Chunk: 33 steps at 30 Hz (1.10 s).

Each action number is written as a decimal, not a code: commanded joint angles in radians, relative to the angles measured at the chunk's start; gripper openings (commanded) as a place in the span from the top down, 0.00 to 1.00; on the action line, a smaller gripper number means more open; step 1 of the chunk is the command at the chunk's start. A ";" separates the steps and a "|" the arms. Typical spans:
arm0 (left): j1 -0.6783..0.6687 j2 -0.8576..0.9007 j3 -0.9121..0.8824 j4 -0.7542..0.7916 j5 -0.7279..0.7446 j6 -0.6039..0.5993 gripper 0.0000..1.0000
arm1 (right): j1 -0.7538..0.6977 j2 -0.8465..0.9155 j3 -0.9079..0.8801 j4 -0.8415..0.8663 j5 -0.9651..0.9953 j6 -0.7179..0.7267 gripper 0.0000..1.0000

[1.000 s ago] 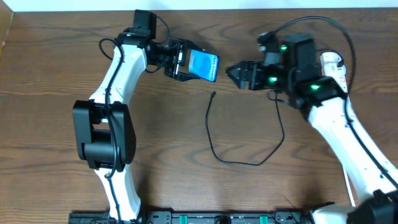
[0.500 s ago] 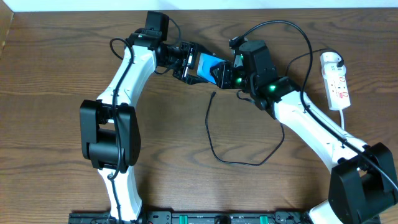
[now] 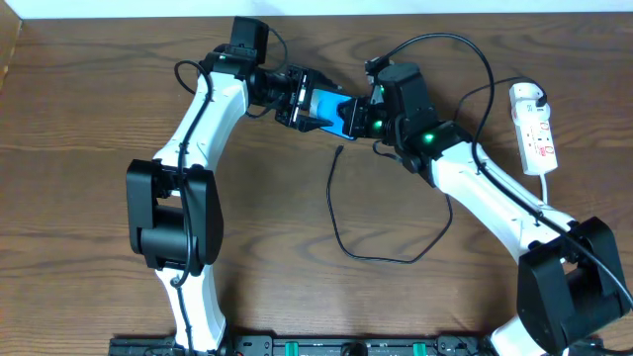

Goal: Plug charger to phone and switch on socket

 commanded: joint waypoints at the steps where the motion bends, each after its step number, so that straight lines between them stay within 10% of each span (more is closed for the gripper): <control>1: -0.001 -0.040 0.005 -0.003 0.008 0.101 0.34 | -0.064 -0.034 0.013 0.014 -0.013 0.119 0.99; 9: 0.003 -0.040 0.005 0.145 0.059 0.218 0.34 | -0.169 -0.039 0.013 0.186 -0.050 0.626 0.99; 17: 0.005 -0.040 0.005 0.510 0.045 -0.029 0.35 | -0.113 -0.039 0.013 0.363 0.006 1.043 0.98; 27: 0.005 -0.040 0.005 0.626 -0.022 -0.198 0.46 | -0.077 -0.039 0.013 0.361 0.067 1.136 0.98; 33: 0.005 -0.040 0.005 0.626 -0.022 -0.198 0.76 | -0.064 -0.039 0.013 0.362 0.066 1.162 0.98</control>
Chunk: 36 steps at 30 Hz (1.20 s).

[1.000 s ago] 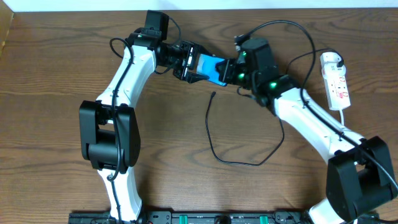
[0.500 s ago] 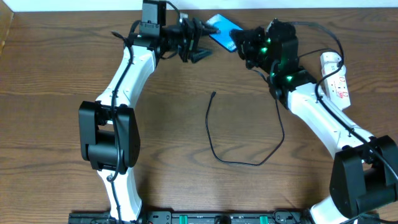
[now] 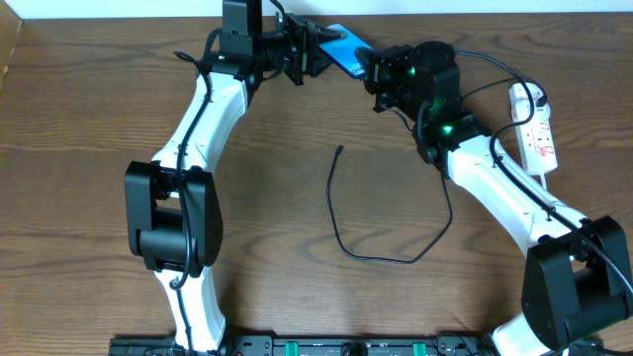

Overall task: Plug charger to phone and switch on socket
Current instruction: 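Stand the phone upright with the left gripper, release the right gripper, then lower the right gripper and grasp the black cable's USB-C plug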

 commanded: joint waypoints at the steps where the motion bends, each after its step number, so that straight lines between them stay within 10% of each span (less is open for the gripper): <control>1: 0.004 -0.030 0.008 0.005 -0.002 -0.007 0.80 | 0.020 -0.036 0.014 0.014 0.013 0.029 0.98; 10: 0.005 -0.030 0.008 0.005 -0.003 0.006 0.93 | 0.029 -0.036 0.014 0.048 0.005 0.029 0.99; 21: 0.162 -0.030 0.006 -0.029 0.136 0.375 0.93 | -0.074 -0.036 0.014 -0.161 0.005 -0.497 0.41; 28: 0.277 -0.030 0.003 -0.034 0.342 0.518 0.93 | -0.103 -0.024 0.014 -0.358 -0.119 -0.936 0.41; 36: 0.302 -0.029 0.003 -0.034 0.382 0.553 0.93 | -0.023 0.143 0.014 -0.397 -0.284 -0.938 0.54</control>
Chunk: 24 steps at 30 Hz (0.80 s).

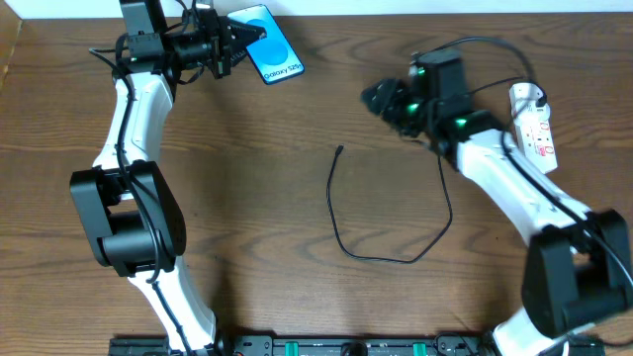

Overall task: Plug charger to phone and switch on socket
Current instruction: 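Lower the right gripper and grasp the black cable's USB-C plug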

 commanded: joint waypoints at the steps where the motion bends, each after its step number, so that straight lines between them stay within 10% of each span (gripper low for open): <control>1: 0.000 -0.027 0.004 0.004 0.069 0.040 0.93 | 0.041 0.109 0.006 -0.002 -0.114 -0.029 0.54; 24: 0.000 -0.027 0.004 -0.037 0.068 0.055 0.93 | 0.142 0.344 0.006 0.088 -0.117 0.079 0.70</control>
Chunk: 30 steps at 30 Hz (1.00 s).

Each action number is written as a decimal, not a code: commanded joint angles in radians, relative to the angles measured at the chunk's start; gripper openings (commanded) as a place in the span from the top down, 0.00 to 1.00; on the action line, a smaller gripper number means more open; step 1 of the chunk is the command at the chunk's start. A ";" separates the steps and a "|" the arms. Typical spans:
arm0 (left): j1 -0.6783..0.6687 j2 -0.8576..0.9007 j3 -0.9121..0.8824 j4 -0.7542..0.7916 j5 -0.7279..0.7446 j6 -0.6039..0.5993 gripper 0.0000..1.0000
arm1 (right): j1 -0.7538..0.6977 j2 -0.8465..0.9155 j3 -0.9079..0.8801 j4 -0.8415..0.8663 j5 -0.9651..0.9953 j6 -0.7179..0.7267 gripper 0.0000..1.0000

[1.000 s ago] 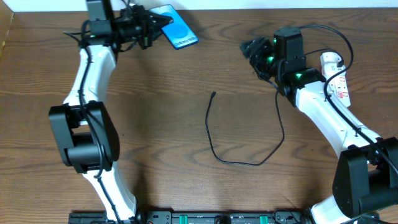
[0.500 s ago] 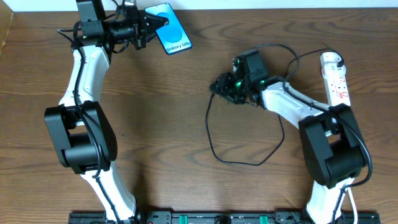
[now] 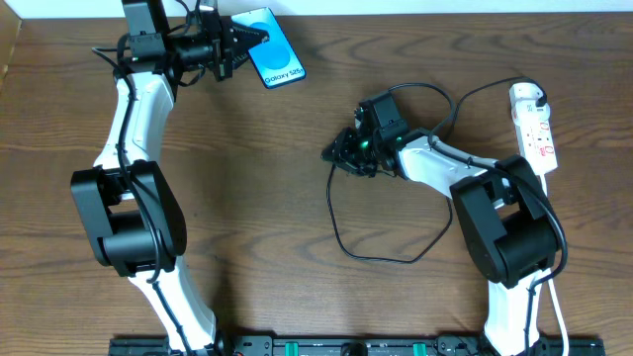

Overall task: Plug charger to phone and switch on socket
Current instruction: 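Lower the right gripper and grasp the black cable's USB-C plug, then lift the plug with the right gripper toward the phone's bottom port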

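Note:
The blue phone (image 3: 274,49) is at the far edge of the table, screen up. My left gripper (image 3: 237,44) is shut on its left end. The black charger cable (image 3: 341,232) loops across the middle of the table, and its free plug end lies at my right gripper (image 3: 334,155). That gripper is low over the plug end with its fingers apart, one on each side. The white socket strip (image 3: 532,129) lies at the far right, and the cable runs up to it.
The right arm's own lead (image 3: 435,94) arcs over the table behind the right wrist. The table's far edge (image 3: 396,14) runs just behind the phone.
My right gripper has moved from the far right, near the socket strip, down and left to the cable's free end. The left gripper and the phone have barely moved.
Both grippers were at the phone near the table's far middle. Then the phone was nearer the far edge, still between both. Later my left gripper alone held it at the far left, my right gripper apart. Now my right gripper is at the cable's end.

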 commanded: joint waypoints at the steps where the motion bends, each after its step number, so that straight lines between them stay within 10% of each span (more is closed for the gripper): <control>1: 0.000 -0.027 0.003 -0.004 0.040 0.029 0.93 | 0.011 0.042 0.004 0.026 0.018 0.009 0.72; 8: 0.000 -0.027 0.003 -0.009 0.040 0.036 0.93 | 0.007 0.042 0.004 0.030 0.034 -0.049 0.98; 25: -0.005 -0.027 0.004 0.039 0.234 0.137 0.93 | -0.140 -0.335 0.005 -0.013 -0.609 -0.576 0.99; 30: -0.042 -0.027 0.004 0.282 0.233 -0.048 0.93 | -0.118 -0.367 0.005 0.015 -0.670 -0.546 0.99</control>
